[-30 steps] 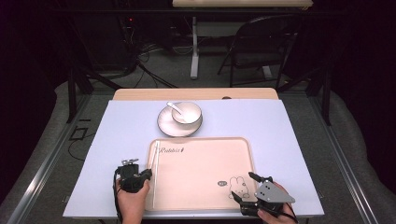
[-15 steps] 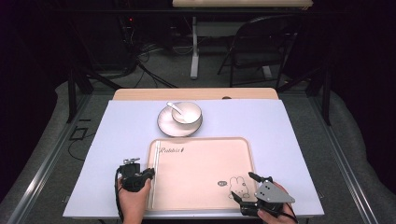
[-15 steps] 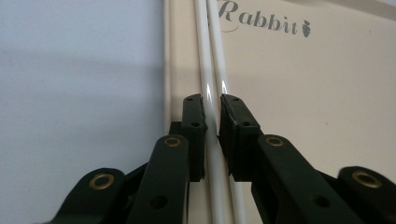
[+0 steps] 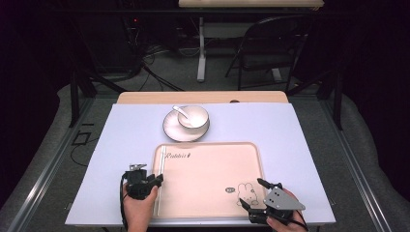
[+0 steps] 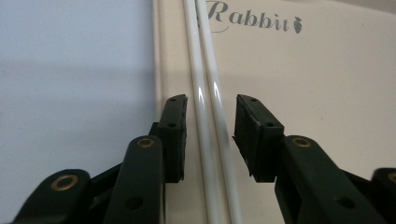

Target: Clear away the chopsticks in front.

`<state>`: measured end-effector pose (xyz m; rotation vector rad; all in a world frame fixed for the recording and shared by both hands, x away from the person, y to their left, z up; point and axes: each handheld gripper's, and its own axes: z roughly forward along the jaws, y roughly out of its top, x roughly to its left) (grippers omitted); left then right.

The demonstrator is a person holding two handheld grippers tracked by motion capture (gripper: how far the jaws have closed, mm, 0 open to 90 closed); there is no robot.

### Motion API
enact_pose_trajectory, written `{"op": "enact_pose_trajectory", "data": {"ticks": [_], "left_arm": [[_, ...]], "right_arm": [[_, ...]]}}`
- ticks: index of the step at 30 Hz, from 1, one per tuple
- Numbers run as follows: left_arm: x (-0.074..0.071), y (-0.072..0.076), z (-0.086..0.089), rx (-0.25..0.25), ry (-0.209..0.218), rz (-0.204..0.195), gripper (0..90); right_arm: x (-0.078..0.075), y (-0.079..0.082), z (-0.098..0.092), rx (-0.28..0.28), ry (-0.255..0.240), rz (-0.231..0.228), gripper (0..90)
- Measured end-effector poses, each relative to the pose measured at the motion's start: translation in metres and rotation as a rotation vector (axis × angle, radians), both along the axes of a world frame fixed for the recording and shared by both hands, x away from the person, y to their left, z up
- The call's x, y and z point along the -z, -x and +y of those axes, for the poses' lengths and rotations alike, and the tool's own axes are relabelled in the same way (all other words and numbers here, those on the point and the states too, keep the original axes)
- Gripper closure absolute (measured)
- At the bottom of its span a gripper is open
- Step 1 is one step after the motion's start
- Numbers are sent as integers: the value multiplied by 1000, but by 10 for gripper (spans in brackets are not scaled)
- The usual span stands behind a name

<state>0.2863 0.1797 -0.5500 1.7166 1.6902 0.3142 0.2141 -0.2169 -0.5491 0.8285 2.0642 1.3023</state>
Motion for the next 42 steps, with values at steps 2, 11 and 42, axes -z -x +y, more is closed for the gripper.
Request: {"op": "enact_pose_trajectory", "data": {"ticks": [2, 11, 42], "left_arm": [[-1, 0, -1, 12, -8, -6, 577], [0, -1, -8, 23, -15, -29, 438], [-12, -5, -11, 142, -162, -63, 341]], "right_arm": [[0, 0, 0, 0, 0, 0, 144], [0, 0, 0, 0, -1, 1, 144], [0, -1, -1, 3, -3, 4, 144]]}}
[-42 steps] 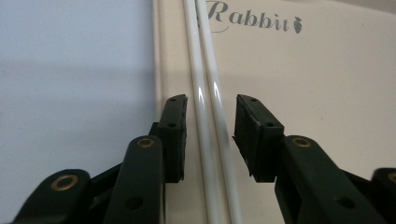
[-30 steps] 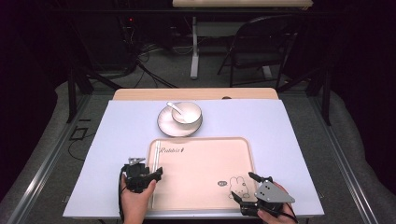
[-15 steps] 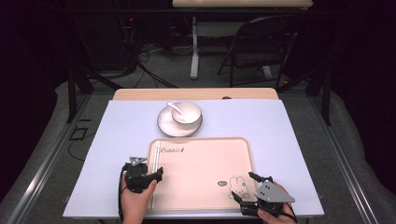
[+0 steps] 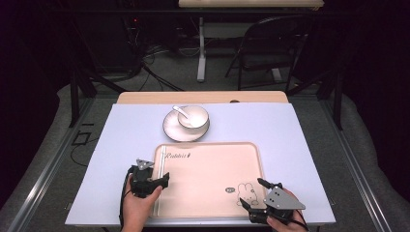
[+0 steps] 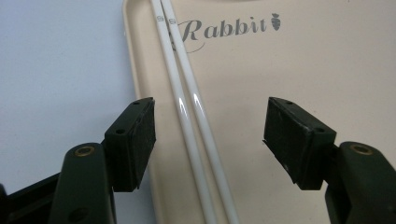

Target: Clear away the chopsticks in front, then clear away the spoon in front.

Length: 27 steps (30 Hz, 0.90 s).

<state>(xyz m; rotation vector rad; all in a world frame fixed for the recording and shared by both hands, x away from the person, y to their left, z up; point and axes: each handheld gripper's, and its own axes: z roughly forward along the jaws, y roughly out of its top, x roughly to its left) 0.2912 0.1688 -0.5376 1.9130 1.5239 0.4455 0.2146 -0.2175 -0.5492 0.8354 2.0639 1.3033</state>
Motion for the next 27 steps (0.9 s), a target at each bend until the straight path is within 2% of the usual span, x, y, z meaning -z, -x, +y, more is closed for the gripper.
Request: {"op": "enact_pose_trajectory", "data": {"ticks": [4, 7, 14, 18, 27], "left_arm": [[-3, -2, 1, 3, -14, -18, 338], [-6, -4, 4, 4, -6, -29, 343], [-16, -15, 10, -6, 1, -23, 342], [-20, -22, 13, -8, -11, -22, 334], [-22, -33, 17, -17, 3, -22, 363]], "right_arm": [[0, 0, 0, 0, 0, -1, 144], [0, 0, 0, 0, 0, 0, 144], [0, 0, 0, 0, 0, 0, 144], [0, 0, 0, 1, 1, 2, 144], [0, 0, 0, 1, 1, 1, 144]]}}
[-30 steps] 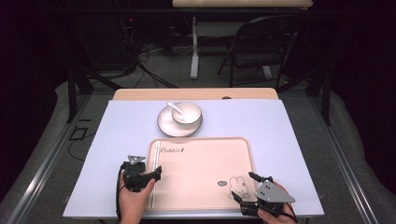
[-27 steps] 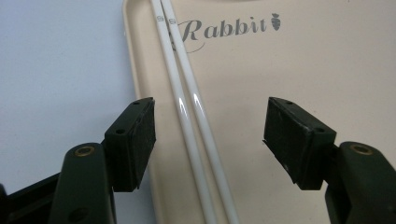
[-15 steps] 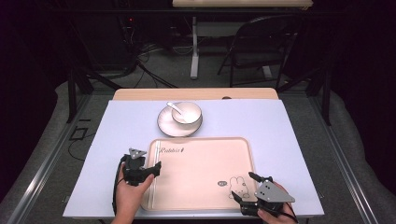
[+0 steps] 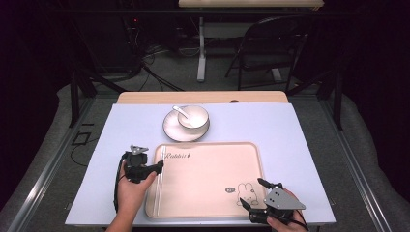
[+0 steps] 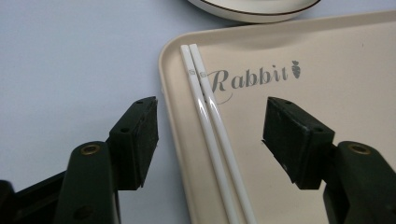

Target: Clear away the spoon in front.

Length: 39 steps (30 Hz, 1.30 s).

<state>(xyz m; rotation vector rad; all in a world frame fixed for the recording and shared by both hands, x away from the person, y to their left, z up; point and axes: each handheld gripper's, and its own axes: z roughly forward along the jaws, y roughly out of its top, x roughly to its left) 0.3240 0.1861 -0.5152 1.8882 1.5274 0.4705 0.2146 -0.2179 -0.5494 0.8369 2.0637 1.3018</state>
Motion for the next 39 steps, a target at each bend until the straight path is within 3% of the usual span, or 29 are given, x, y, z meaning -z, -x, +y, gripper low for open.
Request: {"op": "enact_pose_trajectory", "data": {"ticks": [7, 20, 39], "left_arm": [[-3, -11, 0, 4, -6, -14, 359], [-18, -33, -1, 29, 86, -12, 352], [-39, -57, -1, 29, 92, -23, 341]], "right_arm": [[0, 0, -1, 3, 1, 0, 144], [0, 1, -1, 0, 1, 1, 144], [0, 1, 0, 4, -7, -2, 144]]}}
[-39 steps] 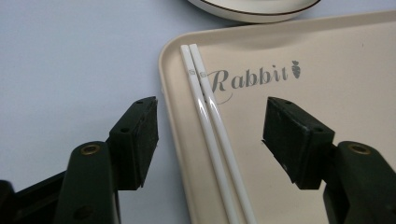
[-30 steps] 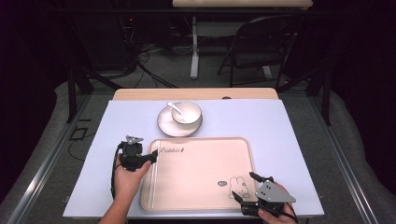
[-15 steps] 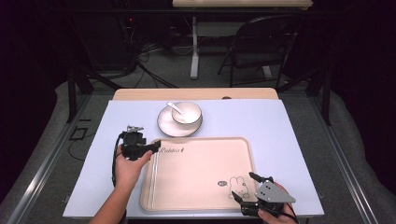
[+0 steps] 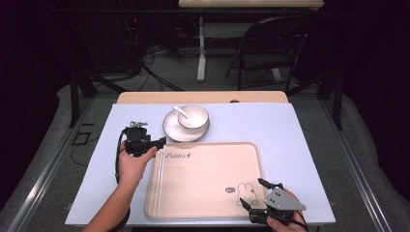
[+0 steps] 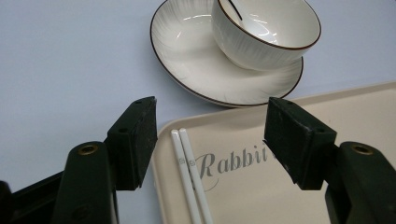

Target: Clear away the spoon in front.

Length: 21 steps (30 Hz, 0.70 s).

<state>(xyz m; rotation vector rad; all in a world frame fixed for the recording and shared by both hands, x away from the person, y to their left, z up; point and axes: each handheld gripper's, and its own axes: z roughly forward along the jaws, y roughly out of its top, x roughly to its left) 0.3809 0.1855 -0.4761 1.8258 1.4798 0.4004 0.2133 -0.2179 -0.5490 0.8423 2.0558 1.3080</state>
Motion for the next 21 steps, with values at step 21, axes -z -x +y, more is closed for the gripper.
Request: {"op": "enact_pose_trajectory", "data": {"ticks": [21], "left_arm": [[-7, -30, -20, -3, 34, 16, 311]], "right_arm": [[0, 0, 0, 0, -4, -4, 144]]}}
